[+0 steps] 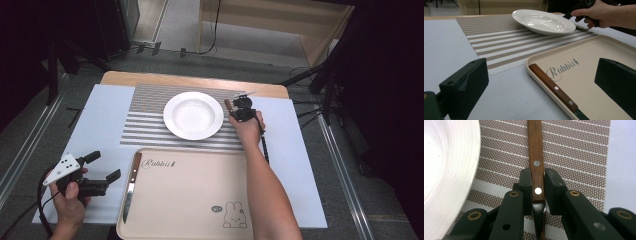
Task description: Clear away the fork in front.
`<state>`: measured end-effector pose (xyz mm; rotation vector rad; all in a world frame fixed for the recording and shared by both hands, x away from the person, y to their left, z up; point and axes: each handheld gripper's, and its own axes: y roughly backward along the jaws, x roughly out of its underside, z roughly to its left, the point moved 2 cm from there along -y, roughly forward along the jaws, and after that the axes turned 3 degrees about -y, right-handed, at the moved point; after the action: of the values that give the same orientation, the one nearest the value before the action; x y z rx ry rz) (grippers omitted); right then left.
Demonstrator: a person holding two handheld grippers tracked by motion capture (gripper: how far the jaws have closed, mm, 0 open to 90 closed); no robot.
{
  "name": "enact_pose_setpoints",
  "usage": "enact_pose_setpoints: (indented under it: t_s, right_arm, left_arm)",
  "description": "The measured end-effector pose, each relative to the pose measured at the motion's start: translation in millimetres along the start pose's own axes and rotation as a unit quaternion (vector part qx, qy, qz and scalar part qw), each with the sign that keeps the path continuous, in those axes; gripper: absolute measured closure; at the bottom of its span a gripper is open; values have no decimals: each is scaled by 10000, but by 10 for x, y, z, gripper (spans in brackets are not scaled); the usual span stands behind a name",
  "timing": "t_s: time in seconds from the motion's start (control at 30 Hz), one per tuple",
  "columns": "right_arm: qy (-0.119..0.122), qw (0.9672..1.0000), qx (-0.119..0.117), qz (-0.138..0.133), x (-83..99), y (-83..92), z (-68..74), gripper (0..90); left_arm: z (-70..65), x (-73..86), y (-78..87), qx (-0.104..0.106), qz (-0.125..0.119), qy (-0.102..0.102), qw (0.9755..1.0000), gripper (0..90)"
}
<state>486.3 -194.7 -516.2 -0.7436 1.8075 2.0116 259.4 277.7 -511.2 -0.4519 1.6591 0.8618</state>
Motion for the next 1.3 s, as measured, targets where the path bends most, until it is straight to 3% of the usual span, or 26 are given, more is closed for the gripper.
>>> enact_pose_setpoints:
  t_s: [0.13, 0.27, 0.47, 0.73, 1.0, 1.3]
  right_arm:
    - [-66, 9999, -100, 9, 3, 0, -18, 752]
    - [26, 10000, -12, -29, 6, 0, -1, 759]
    - [9, 9998, -184, -108, 26, 18, -43, 765]
    - [37, 9978, -448, -481, 104, 127, -79, 766]
    - [55, 9924, -662, -1040, 177, 334, -138, 767]
    - [32, 9847, -909, -1485, 288, 539, -155, 766]
  left_arm:
    - [-1, 0, -1, 0, 6, 1, 10000, 0]
    - [-1, 0, 2, 5, 4, 7, 10000, 0]
    - [1, -1, 1, 13, -6, 18, 10000, 0]
    - [1, -12, 5, -5, -15, 28, 10000, 0]
    - [-30, -45, -14, 23, 0, 13, 10000, 0]
    - [-122, -145, -46, 90, -28, -86, 9999, 0]
